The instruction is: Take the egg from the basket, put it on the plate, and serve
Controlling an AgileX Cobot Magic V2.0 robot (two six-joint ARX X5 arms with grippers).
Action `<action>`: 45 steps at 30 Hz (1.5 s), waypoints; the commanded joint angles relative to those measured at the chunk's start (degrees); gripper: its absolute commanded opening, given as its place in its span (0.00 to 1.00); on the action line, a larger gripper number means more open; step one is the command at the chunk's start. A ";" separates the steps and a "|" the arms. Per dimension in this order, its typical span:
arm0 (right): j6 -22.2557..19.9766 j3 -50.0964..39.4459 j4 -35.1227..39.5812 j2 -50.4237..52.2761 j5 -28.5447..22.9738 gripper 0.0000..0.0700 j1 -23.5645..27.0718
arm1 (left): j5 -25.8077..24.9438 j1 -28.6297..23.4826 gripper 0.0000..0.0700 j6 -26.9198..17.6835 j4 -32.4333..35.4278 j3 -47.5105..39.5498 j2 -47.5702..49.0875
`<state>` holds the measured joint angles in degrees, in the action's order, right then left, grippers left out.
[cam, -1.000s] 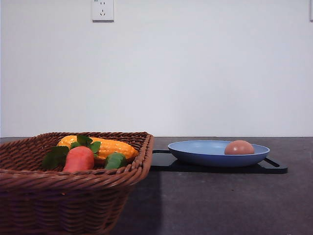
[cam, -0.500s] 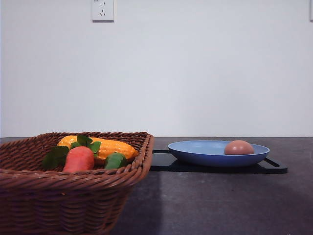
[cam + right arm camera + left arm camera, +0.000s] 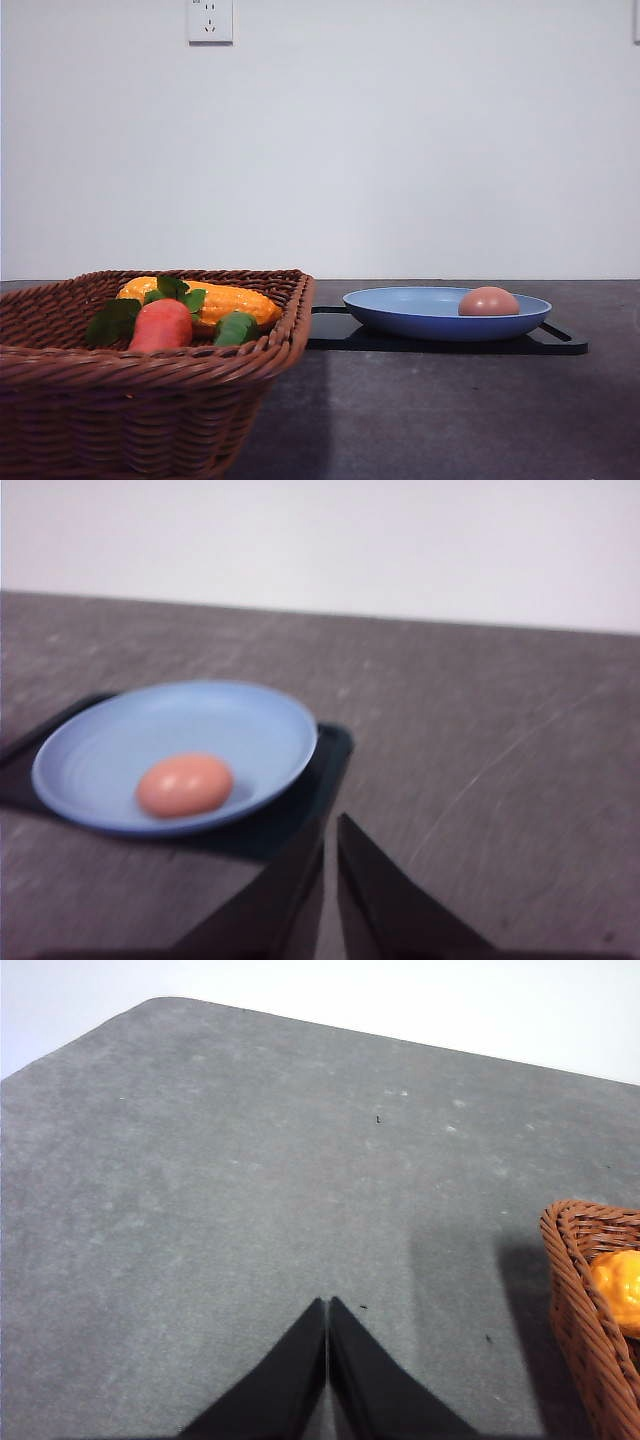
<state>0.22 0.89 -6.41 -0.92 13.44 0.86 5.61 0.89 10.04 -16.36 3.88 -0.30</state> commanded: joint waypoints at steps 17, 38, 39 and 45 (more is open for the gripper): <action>3.82 -0.35 -2.65 0.71 4.35 0.00 -0.02 | -0.37 -0.01 0.00 0.11 -0.58 -1.44 0.13; 3.82 -0.35 -2.65 0.71 4.35 0.00 -0.02 | -0.07 0.11 0.00 0.07 -0.38 -1.44 0.13; 3.82 -0.35 -2.65 0.71 4.35 0.00 -0.02 | -0.07 0.11 0.00 0.07 -0.37 -1.44 0.13; 3.82 -0.35 -2.65 0.71 4.35 0.00 -0.02 | -0.07 0.11 0.00 0.07 -0.38 -1.44 0.13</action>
<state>3.31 0.91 -8.80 -0.38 17.81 0.82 5.61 0.93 10.04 -16.05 3.79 -0.30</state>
